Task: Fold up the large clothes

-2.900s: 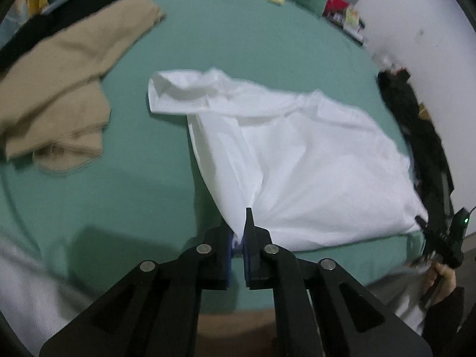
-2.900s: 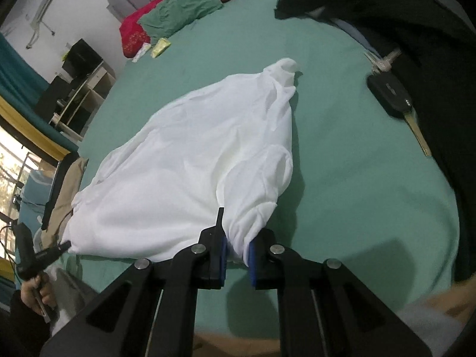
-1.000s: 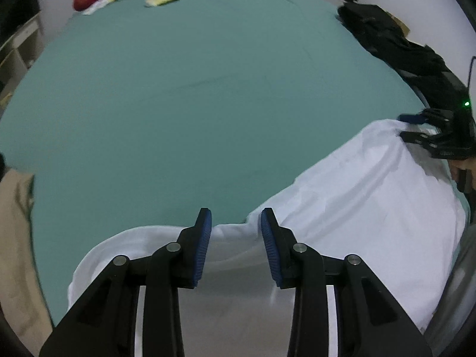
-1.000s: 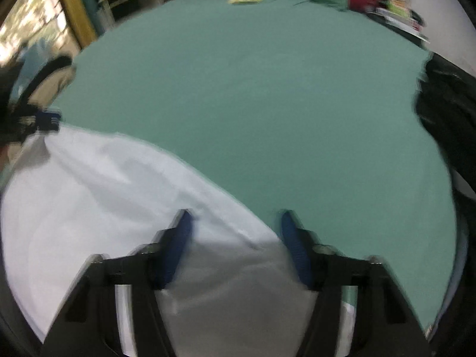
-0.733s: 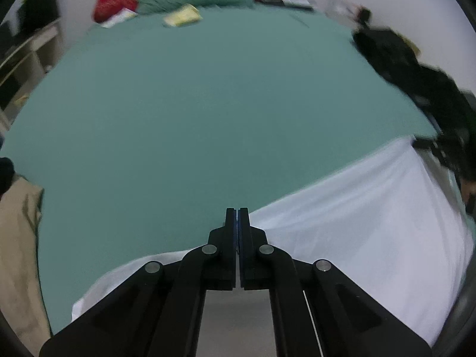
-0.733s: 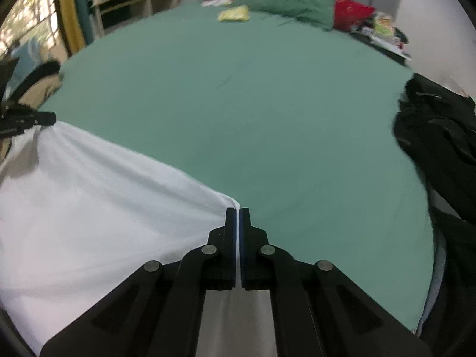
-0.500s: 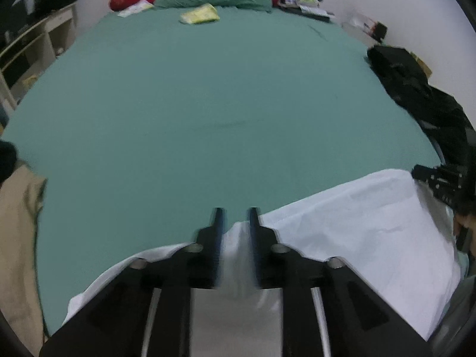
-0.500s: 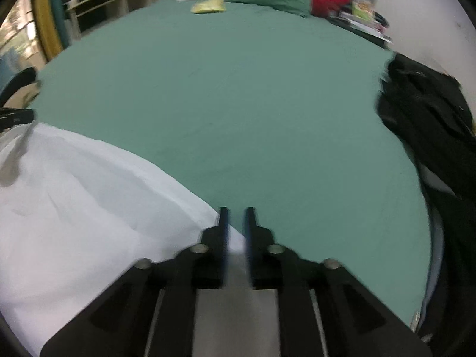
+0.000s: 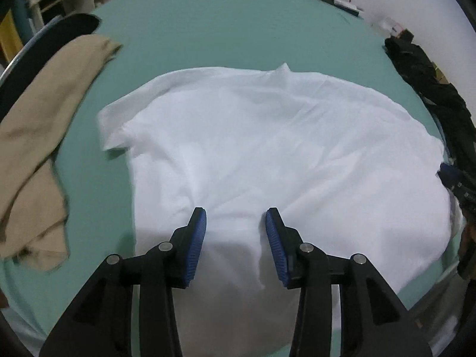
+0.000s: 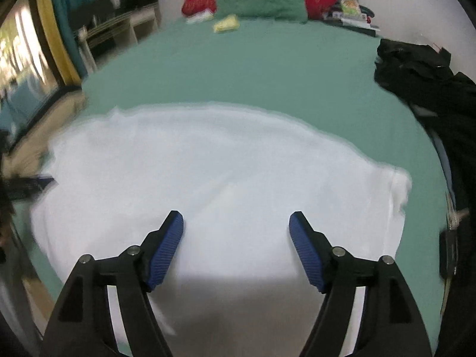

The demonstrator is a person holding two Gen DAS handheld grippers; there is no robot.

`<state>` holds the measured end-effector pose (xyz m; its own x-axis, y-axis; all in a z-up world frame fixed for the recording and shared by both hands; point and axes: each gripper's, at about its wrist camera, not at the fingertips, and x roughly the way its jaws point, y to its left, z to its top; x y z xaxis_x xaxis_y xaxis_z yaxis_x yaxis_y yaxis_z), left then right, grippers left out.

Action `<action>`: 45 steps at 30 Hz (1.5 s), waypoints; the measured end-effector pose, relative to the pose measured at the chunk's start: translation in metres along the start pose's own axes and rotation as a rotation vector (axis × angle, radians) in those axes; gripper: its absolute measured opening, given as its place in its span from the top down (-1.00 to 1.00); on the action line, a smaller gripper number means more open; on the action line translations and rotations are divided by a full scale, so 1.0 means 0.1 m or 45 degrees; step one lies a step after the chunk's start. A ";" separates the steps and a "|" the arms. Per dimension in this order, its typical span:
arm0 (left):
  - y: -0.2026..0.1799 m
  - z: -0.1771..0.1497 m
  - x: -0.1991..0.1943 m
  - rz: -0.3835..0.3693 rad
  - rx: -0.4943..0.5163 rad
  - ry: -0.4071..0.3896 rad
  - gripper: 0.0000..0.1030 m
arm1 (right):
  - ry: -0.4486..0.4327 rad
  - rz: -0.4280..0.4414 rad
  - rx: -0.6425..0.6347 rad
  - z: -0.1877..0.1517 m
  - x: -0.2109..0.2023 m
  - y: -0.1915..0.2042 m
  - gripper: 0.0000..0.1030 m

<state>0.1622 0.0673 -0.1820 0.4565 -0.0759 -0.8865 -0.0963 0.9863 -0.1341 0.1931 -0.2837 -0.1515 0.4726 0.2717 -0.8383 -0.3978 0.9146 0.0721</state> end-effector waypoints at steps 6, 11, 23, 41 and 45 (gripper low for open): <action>0.00 -0.23 -0.19 0.088 -0.017 -0.002 0.14 | -0.019 -0.168 0.013 -0.37 -0.19 0.03 -0.71; -0.08 -0.33 -0.51 0.021 -0.052 -0.126 0.14 | -0.140 -0.170 0.197 -0.66 -0.63 -0.11 -0.74; -0.71 -0.40 -0.66 -0.093 0.021 -0.235 0.14 | -0.137 -0.120 0.784 -1.13 -0.73 -0.67 -0.75; -1.45 -0.11 -0.19 -0.098 0.093 -0.176 0.14 | -0.207 0.265 0.805 -0.76 -0.27 -0.50 -0.85; -1.46 -0.14 0.10 -0.091 0.060 -0.084 0.14 | -0.235 0.352 0.842 -0.73 -0.21 -0.48 -0.85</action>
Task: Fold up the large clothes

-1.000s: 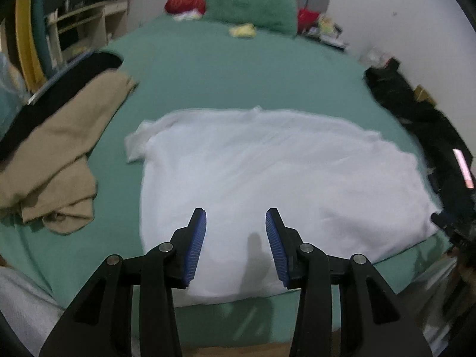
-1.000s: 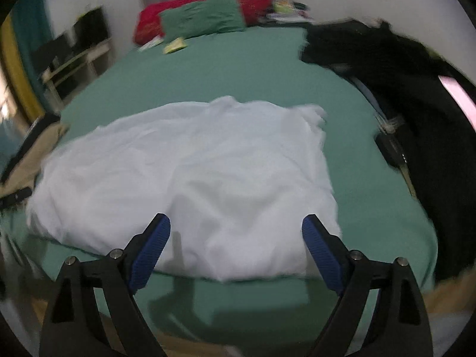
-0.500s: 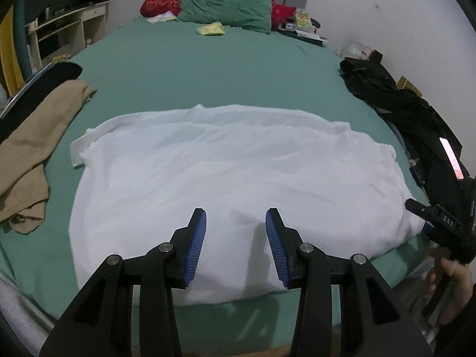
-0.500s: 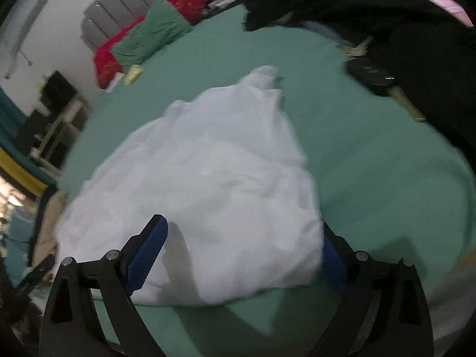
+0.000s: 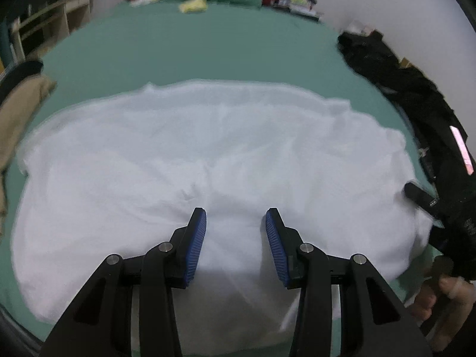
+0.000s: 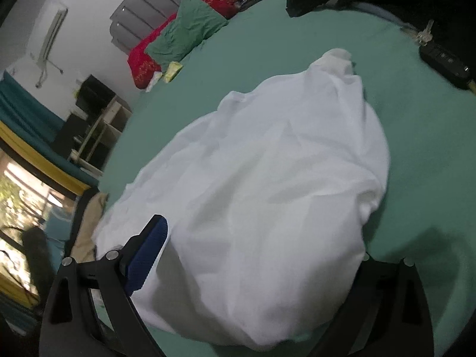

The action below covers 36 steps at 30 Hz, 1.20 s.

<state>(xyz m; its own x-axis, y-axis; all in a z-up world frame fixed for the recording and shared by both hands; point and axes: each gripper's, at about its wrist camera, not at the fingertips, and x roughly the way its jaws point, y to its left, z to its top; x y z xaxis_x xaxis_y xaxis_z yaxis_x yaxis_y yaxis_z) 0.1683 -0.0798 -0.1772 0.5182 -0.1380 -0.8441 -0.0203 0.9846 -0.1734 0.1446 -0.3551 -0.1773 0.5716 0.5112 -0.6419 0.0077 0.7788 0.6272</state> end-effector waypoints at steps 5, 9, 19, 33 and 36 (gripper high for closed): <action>-0.15 -0.06 0.05 0.108 0.056 -0.027 0.15 | -0.022 0.131 0.037 0.05 0.16 0.06 -0.85; -0.15 -0.04 0.08 0.115 0.033 -0.010 0.15 | -0.003 0.166 0.020 0.06 0.27 0.14 -0.67; -0.21 -0.01 0.12 0.177 0.040 0.006 0.15 | 0.085 0.295 0.103 0.04 0.38 0.08 0.44; -0.19 0.03 0.12 0.151 0.062 0.022 0.15 | 0.015 0.317 -0.028 0.13 0.25 0.49 0.59; -0.15 0.07 0.10 0.121 0.062 0.043 0.15 | -0.005 0.333 -0.064 0.16 0.20 0.64 0.60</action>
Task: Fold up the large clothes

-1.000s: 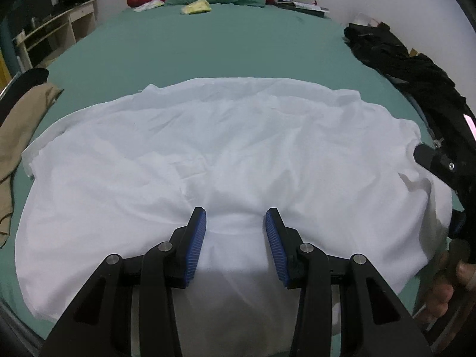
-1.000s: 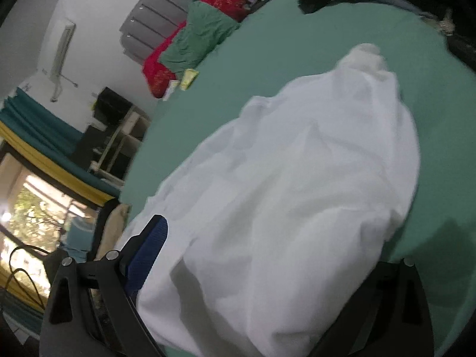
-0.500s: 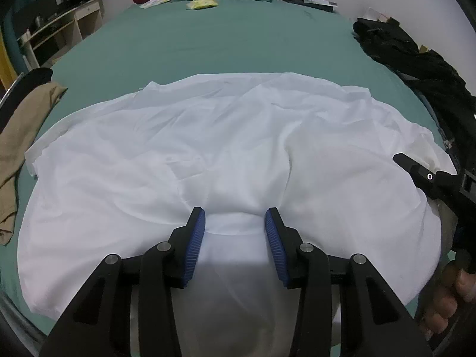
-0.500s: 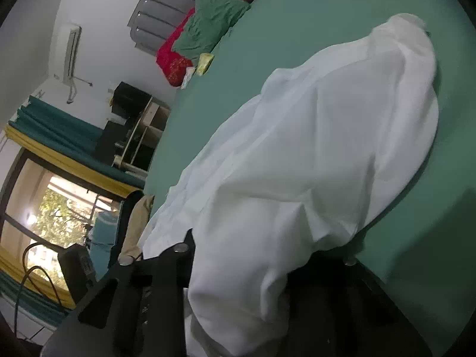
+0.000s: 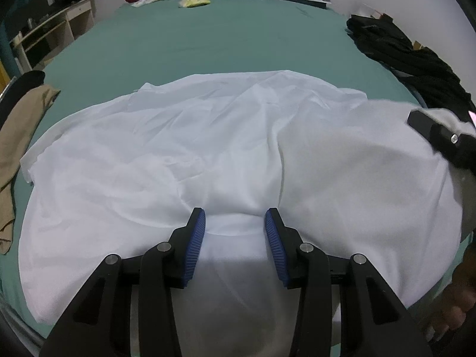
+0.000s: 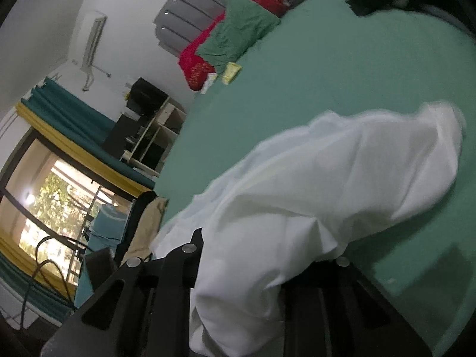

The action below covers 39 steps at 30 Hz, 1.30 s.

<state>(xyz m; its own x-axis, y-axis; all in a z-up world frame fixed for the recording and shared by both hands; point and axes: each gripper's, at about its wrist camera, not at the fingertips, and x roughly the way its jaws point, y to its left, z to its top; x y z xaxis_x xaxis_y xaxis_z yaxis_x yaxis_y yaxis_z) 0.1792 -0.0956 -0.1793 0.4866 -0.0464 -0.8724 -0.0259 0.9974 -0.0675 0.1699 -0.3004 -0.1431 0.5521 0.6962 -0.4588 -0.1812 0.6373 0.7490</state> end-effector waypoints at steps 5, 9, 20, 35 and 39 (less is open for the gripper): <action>0.25 0.08 -0.19 -0.151 -0.038 -0.011 0.15 | -0.017 -0.011 -0.139 0.08 0.01 0.41 0.60; 0.56 0.11 -0.49 -0.208 -0.052 -0.087 0.15 | 0.007 -0.060 -0.249 0.08 0.16 0.71 0.61; 2.09 -0.03 -0.93 -0.134 -0.169 -0.204 0.15 | 0.251 -0.124 -0.634 -0.33 1.27 1.91 0.61; 2.94 -0.20 -0.83 -0.411 -0.491 -0.240 -0.05 | 0.746 0.008 -1.032 -1.66 1.93 2.50 -0.54; 2.65 -0.13 -0.70 -0.468 -0.392 -0.179 -0.12 | 0.617 -0.039 -0.950 -1.31 1.44 2.30 -0.54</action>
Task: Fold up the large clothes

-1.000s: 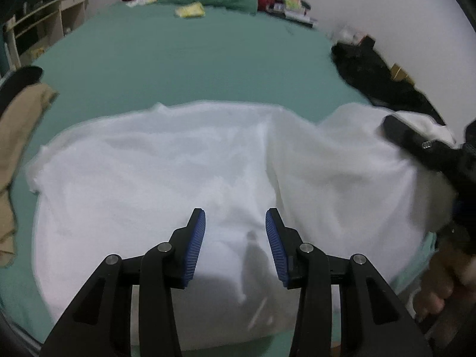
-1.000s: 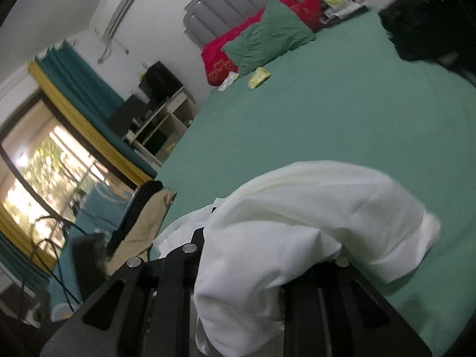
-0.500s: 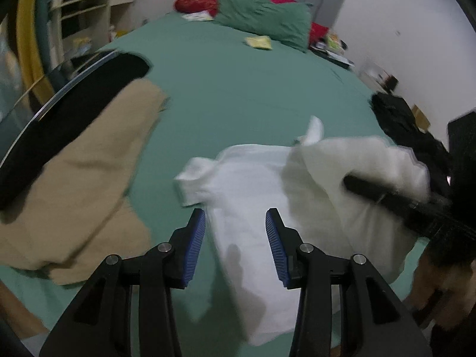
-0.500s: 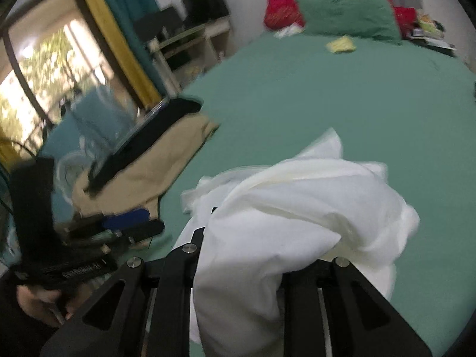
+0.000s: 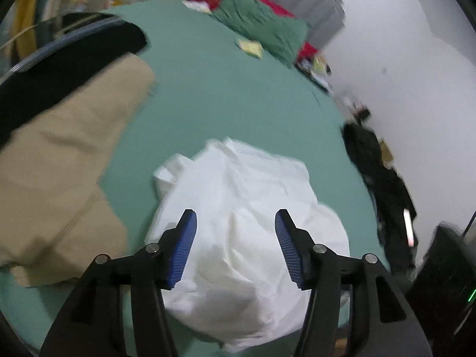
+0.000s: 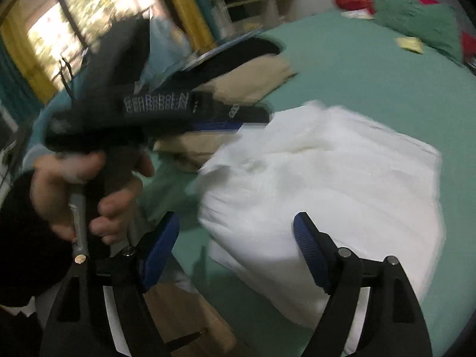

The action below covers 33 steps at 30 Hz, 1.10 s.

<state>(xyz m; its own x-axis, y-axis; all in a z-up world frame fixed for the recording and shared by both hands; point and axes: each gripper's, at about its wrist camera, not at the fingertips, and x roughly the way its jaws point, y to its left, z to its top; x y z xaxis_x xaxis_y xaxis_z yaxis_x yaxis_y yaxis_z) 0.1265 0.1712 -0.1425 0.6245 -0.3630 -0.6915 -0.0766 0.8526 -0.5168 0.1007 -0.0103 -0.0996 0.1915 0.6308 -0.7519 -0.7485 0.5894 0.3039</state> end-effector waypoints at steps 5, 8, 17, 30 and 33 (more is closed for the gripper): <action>-0.18 -0.32 0.34 0.172 0.143 0.201 -0.12 | -0.119 -0.235 0.319 -0.29 -0.49 -0.88 -0.59; -0.11 -0.42 0.37 0.192 0.117 0.225 -0.12 | -0.105 -0.125 0.592 -0.58 -0.34 -1.41 -0.59; -0.25 -0.45 0.00 0.188 0.100 0.074 0.89 | -0.127 0.270 0.699 -0.76 0.23 -1.37 0.52; -1.22 -0.41 0.56 0.053 0.328 0.225 0.09 | 0.021 -0.251 0.362 -1.03 -0.92 -1.76 0.57; -1.50 -0.35 0.98 0.072 0.440 0.312 0.09 | -0.006 -0.242 0.423 -1.19 -1.03 -1.82 0.55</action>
<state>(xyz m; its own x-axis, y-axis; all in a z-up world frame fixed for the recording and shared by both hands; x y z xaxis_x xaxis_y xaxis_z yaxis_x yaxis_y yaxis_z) 0.1724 -0.0057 -0.1503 0.4204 -0.3548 -0.8351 0.1857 0.9345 -0.3036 0.1414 -0.2426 -0.1475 0.3107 0.4961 -0.8108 -0.4530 0.8271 0.3325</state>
